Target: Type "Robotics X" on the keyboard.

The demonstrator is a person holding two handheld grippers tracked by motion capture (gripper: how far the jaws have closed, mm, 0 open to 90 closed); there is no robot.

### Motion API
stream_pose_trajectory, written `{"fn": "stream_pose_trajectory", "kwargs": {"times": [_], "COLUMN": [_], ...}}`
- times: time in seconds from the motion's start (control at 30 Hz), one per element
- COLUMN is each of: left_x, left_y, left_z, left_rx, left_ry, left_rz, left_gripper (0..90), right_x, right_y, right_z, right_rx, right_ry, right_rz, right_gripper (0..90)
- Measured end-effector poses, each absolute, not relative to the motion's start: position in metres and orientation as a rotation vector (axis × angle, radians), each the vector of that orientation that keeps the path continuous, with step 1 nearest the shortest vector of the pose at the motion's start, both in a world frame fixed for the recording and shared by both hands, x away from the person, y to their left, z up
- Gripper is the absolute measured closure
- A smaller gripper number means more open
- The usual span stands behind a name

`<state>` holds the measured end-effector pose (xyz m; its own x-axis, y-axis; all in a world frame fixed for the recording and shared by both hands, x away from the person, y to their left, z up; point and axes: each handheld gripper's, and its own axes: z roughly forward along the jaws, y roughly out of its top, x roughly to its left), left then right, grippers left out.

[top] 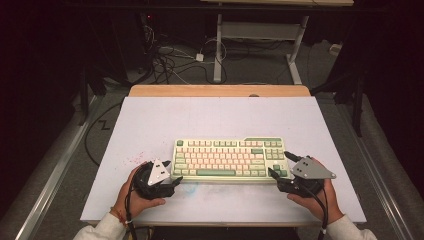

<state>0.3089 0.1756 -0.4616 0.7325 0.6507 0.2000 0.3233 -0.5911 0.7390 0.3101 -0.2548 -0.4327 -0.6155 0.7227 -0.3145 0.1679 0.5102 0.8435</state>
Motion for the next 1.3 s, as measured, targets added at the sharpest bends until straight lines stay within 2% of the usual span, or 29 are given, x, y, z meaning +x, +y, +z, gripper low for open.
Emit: {"fn": "stream_pose_trajectory", "kwargs": {"times": [0.1, 0.13, 0.23, 0.27, 0.3, 0.33, 0.37, 0.47, 0.93, 1.3], "left_x": [0.31, 0.31, 0.312, 0.314, 0.314, 0.316, 0.318, 0.323, 0.358, 0.385], "left_y": [0.177, 0.177, 0.178, 0.178, 0.178, 0.178, 0.178, 0.172, 0.115, 0.084], "left_z": [-0.458, -0.457, -0.454, -0.453, -0.452, -0.451, -0.449, -0.446, -0.431, -0.434], "left_rx": [2.219, 2.216, 2.207, 2.211, 2.213, 2.212, 2.211, 2.248, 2.315, 2.386], "left_ry": [0.729, 0.729, 0.731, 0.733, 0.735, 0.74, 0.75, 0.75, 0.674, 0.648], "left_rz": [0.559, 0.55, 0.509, 0.502, 0.497, 0.488, 0.475, 0.46, 0.416, 0.413], "left_gripper": [45.9, 56.0, 68.8, 68.8, 73.1, 81.5, 84.8, 87.5, 87.5, 87.3], "right_x": [0.305, 0.301, 0.297, 0.297, 0.296, 0.294, 0.294, 0.293, 0.294, 0.294], "right_y": [-0.261, -0.264, -0.268, -0.268, -0.269, -0.271, -0.271, -0.272, -0.267, -0.267], "right_z": [-0.437, -0.44, -0.443, -0.443, -0.444, -0.445, -0.445, -0.446, -0.449, -0.451], "right_rx": [0.735, 0.735, 0.742, 0.742, 0.751, 0.754, 0.757, 0.76, 0.746, 0.745], "right_ry": [2.085, 2.092, 2.097, 2.097, 2.101, 2.103, 2.105, 2.105, 2.121, 2.128], "right_rz": [1.071, 1.057, 1.033, 1.033, 1.034, 1.027, 1.025, 1.02, 0.995, 0.994], "right_gripper": [29.1, 29.0, 28.9, 28.9, 28.9, 28.9, 28.9, 28.9, 29.0, 29.4]}}
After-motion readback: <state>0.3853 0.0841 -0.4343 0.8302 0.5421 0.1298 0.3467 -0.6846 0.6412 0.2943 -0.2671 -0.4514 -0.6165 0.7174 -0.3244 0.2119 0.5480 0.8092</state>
